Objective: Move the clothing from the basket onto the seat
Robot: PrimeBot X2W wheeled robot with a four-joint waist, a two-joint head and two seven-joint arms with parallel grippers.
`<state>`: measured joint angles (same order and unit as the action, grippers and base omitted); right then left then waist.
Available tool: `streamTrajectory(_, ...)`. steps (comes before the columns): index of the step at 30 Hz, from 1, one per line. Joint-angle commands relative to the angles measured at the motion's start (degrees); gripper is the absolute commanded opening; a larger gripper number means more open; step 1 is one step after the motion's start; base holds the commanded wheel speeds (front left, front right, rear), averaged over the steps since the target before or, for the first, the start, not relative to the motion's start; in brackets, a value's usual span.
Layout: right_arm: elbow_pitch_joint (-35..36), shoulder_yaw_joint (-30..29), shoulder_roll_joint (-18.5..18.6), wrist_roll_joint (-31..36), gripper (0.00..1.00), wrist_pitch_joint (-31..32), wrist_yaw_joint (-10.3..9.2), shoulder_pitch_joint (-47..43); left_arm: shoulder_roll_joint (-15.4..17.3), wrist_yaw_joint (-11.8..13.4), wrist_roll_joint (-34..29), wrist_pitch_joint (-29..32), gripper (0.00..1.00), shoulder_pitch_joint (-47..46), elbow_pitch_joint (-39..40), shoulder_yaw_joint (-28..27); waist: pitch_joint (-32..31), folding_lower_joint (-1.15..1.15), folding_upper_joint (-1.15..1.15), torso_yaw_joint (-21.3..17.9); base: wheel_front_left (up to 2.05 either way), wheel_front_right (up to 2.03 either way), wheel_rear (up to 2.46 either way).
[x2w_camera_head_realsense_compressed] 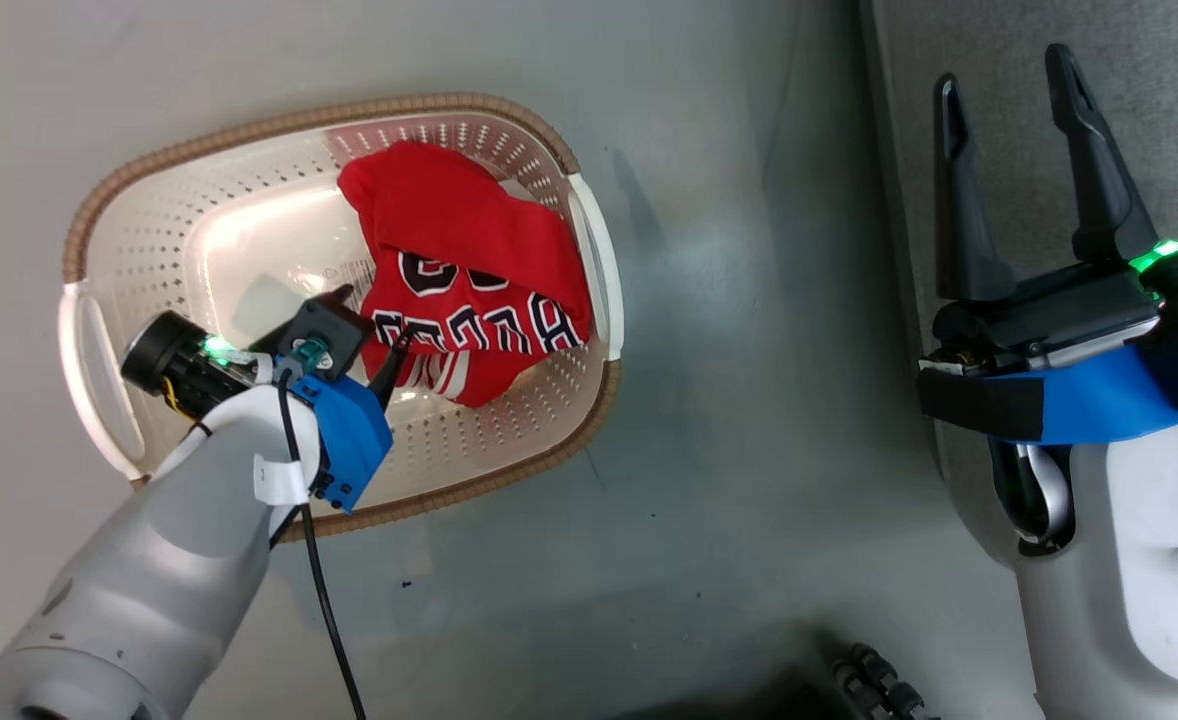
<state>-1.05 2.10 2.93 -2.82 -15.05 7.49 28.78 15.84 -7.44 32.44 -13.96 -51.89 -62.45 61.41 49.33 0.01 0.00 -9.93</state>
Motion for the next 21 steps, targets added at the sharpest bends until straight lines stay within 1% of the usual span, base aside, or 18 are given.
streamTrajectory(1, 0.4, -0.1, -0.1, 0.1, 1.00, -0.2, 0.01, 1.1, 0.3, 0.0, 0.8, 0.3, 1.00, -1.5, -0.3, 0.6, 1.7, -0.01, 0.00, -0.3, 0.00, 0.00, 0.00)
streamTrajectory(11, 2.2, 0.3, -0.1, -0.1, 1.00, -0.2, 0.01, 2.6, 1.6, 0.0, 5.7, 2.7, 1.00, -6.0, -2.6, 6.8, 7.6, -0.01, 0.00, -1.2, 0.00, 0.00, 0.00)
streamTrajectory(15, 2.7, 0.4, -0.1, -0.2, 1.00, -0.2, 0.01, 2.9, 1.5, 0.0, 7.3, 3.3, 1.00, -7.4, -3.0, 8.3, 9.1, -0.01, 0.00, -1.7, 0.00, 0.00, 0.00)
streamTrajectory(21, 3.3, 0.2, -0.1, -0.3, 1.00, -0.2, 0.01, 2.8, 1.5, 0.0, 8.1, 2.9, 1.00, -8.9, -3.0, 10.0, 10.3, -0.01, 0.00, -2.1, 0.00, 0.00, 0.00)
